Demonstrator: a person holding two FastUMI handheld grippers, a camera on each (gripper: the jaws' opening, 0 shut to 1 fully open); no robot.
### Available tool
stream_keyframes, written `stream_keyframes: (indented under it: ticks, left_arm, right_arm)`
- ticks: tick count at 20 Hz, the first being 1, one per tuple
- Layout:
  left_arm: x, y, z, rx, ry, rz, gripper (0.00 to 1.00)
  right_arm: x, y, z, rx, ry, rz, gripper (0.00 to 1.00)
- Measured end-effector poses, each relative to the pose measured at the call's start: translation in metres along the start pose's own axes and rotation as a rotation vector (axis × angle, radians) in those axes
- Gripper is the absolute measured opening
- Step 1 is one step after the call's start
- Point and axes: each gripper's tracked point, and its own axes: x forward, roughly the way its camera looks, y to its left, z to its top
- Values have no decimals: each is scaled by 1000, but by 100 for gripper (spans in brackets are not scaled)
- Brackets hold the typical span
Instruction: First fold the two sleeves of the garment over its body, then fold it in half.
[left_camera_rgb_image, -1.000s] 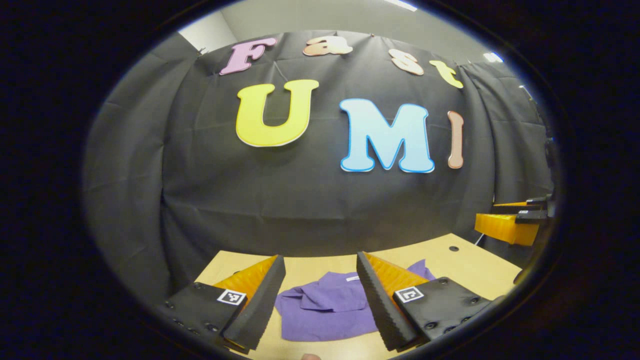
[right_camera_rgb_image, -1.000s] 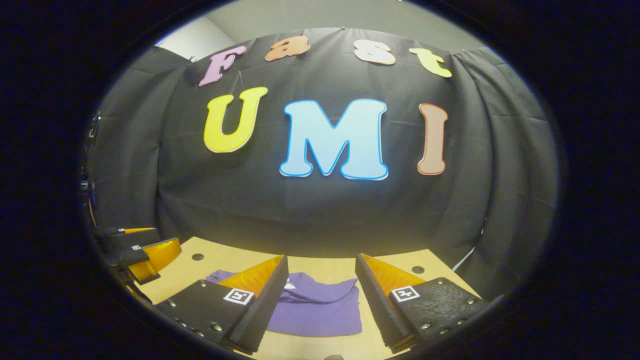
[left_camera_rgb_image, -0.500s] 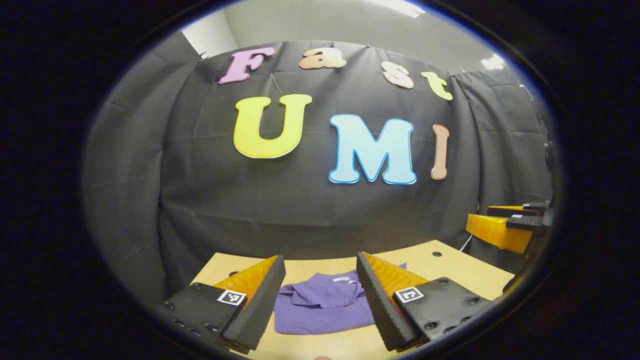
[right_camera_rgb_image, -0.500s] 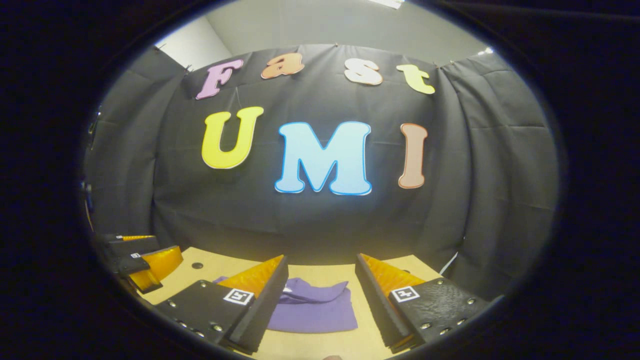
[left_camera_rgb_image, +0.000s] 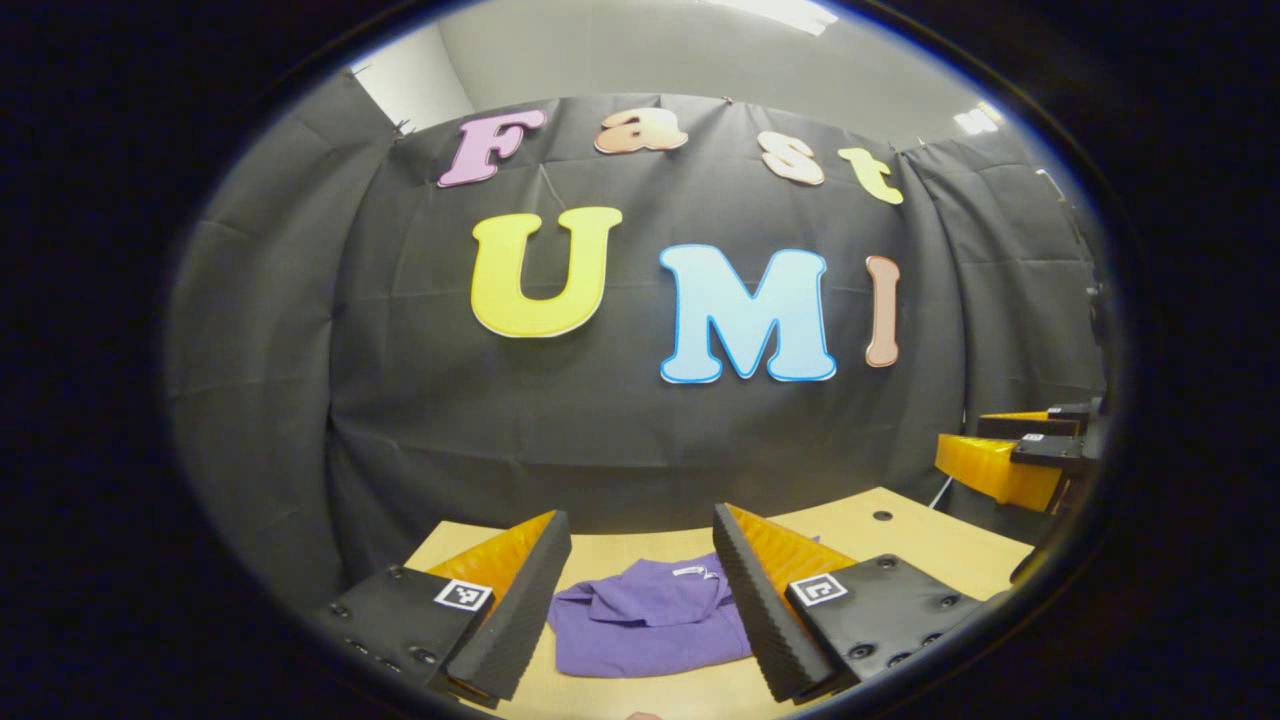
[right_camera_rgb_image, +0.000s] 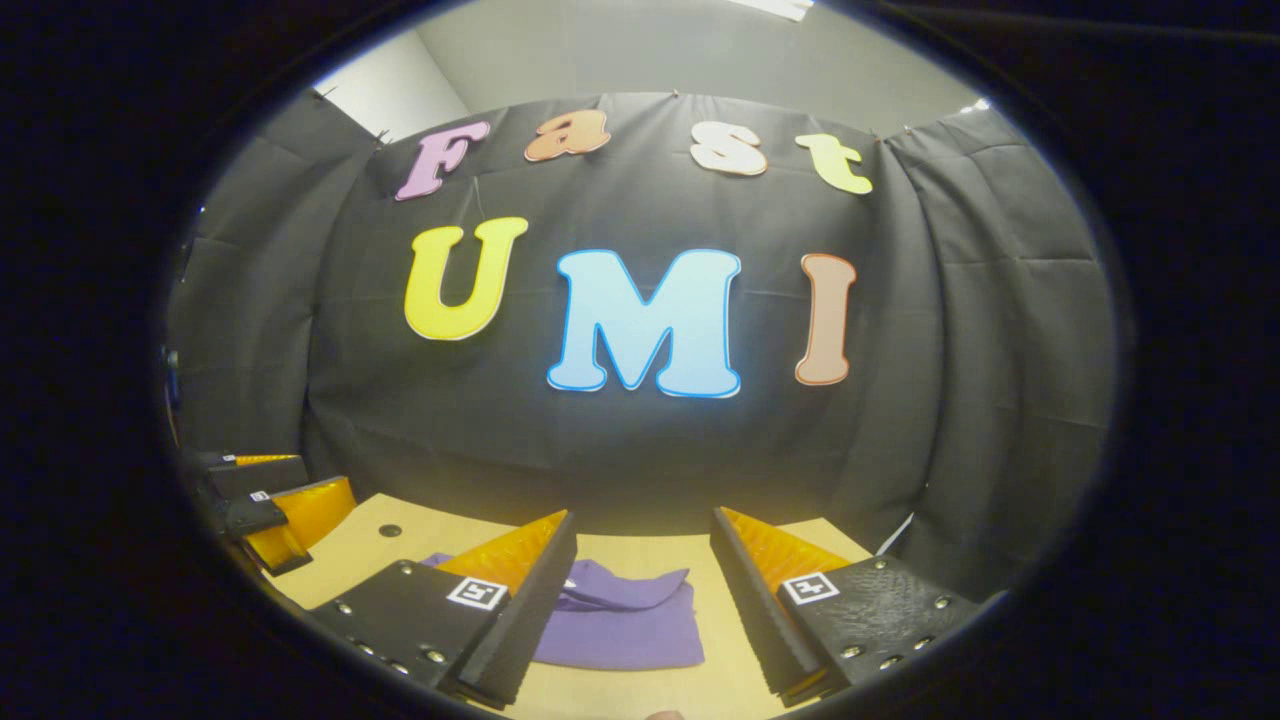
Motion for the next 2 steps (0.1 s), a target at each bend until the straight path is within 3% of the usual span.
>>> stream_keyframes:
  ticks: [2]
  left_arm:
    - [0,-3,1,-5,-4,0,93]
  right_arm:
    - [3,-2,1,-6,-4,3,87]
